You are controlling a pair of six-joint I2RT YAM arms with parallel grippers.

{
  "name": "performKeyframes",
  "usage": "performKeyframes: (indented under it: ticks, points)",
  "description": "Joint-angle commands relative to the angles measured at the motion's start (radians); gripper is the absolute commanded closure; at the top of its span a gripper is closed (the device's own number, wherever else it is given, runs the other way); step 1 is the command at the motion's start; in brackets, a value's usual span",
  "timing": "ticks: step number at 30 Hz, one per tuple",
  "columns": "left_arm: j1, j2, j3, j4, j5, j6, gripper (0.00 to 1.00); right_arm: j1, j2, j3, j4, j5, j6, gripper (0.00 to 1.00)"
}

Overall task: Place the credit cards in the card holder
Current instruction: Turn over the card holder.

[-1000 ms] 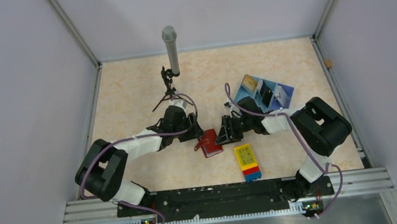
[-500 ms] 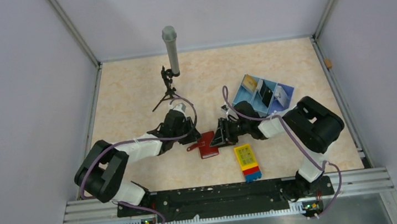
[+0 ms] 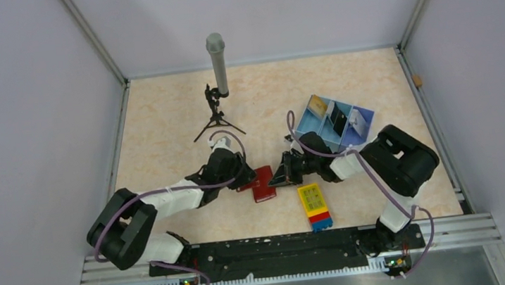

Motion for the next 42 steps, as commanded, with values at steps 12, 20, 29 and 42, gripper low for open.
performKeyframes:
  ticks: [12,20,29,42]
  points:
    - [-0.02,-0.26,0.397,-0.456,-0.16,-0.021,0.14,0.039,-0.259,0.422,-0.614,0.399,-0.478,1.0]
    - [-0.027,-0.126,0.527,-0.422,-0.122,-0.064,0.08,0.142,-0.35,0.516,-0.709,0.661,-0.634,1.0]
    - [-0.05,-0.063,0.533,-0.388,-0.192,-0.094,0.07,0.21,-0.394,0.514,-0.725,0.721,-0.697,1.0]
    - [-0.076,0.063,0.588,-0.363,-0.172,-0.128,0.51,0.312,-0.362,0.534,-0.757,0.944,-0.824,1.0]
